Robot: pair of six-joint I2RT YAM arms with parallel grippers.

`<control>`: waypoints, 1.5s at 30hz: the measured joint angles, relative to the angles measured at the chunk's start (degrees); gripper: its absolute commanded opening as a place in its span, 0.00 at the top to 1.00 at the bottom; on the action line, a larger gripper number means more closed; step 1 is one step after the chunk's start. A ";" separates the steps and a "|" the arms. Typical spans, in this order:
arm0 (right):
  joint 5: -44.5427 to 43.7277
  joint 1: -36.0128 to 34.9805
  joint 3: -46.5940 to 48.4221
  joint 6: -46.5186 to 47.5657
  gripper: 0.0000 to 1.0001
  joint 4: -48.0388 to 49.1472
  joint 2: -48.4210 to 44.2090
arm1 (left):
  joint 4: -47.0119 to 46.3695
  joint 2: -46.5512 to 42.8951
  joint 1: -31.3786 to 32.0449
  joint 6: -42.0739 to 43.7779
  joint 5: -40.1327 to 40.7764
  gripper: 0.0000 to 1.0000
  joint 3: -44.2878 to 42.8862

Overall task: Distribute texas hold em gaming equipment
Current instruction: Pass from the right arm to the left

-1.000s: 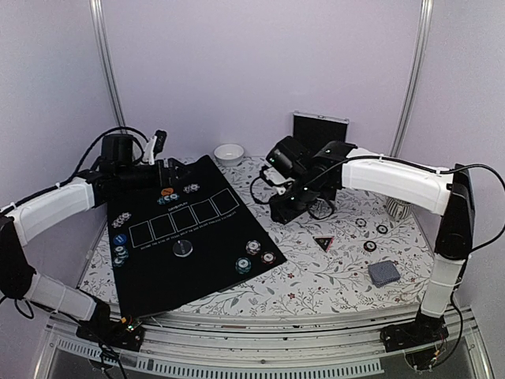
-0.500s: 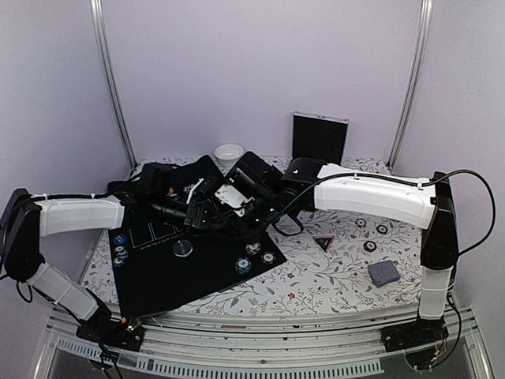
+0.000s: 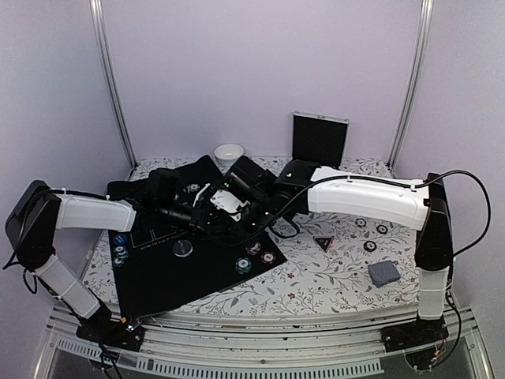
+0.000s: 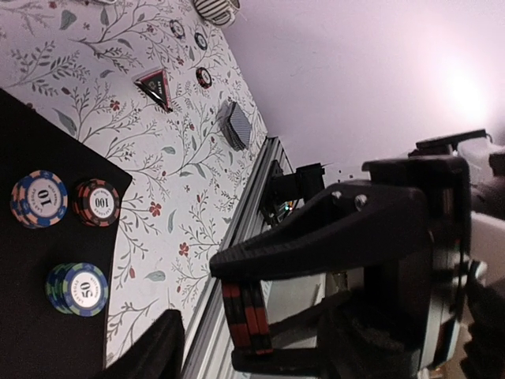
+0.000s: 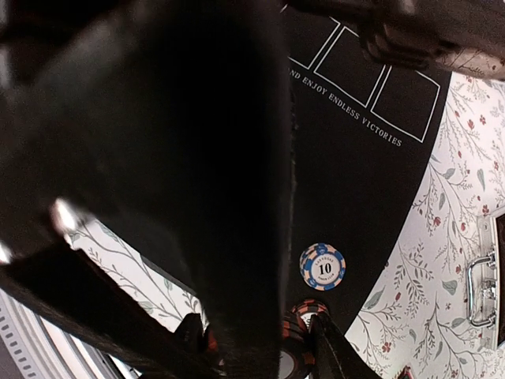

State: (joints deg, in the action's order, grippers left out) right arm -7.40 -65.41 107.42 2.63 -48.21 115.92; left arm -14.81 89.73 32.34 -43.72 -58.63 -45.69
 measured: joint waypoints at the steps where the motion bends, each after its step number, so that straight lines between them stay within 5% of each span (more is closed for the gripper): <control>1: 0.02 -0.17 0.00 0.02 0.97 0.35 0.07 | -0.63 0.28 0.02 -0.55 -0.04 0.51 0.00; 13: -1.25 -0.61 0.00 -0.26 0.97 3.19 0.57 | -3.69 2.58 0.13 -2.56 -1.86 0.81 0.00; 15: -1.99 -0.72 0.02 -0.24 0.97 3.15 0.63 | -2.32 2.58 0.17 -1.42 -1.97 1.00 -0.57; 21: -5.22 -1.40 0.70 -0.26 0.94 2.60 1.60 | 4.59 2.58 0.17 1.05 -0.81 1.00 -2.82; 23: -5.60 -1.42 0.70 -0.31 0.79 2.62 1.64 | 5.35 2.58 0.17 1.81 -0.46 1.00 -3.10; 27: -6.29 -1.44 0.70 -0.46 0.31 2.82 1.77 | 6.32 2.54 0.17 2.82 0.44 1.00 -3.56; 32: -9.16 -0.92 0.87 -1.62 0.00 3.50 1.92 | 8.41 2.49 -1.31 3.87 3.21 1.00 -3.50; 39: -12.50 -0.33 0.35 -3.34 0.01 4.13 1.73 | 9.94 0.17 -10.19 3.93 8.02 1.00 -3.02; 45: -13.62 0.61 -7.54 -5.14 0.01 6.75 -2.86 | 11.32 -0.42 -26.36 4.59 14.88 1.00 -4.35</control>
State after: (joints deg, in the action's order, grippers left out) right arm -21.02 -64.79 99.88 -2.50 -41.45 113.06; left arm -3.49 89.32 5.98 -39.13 -43.75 -50.04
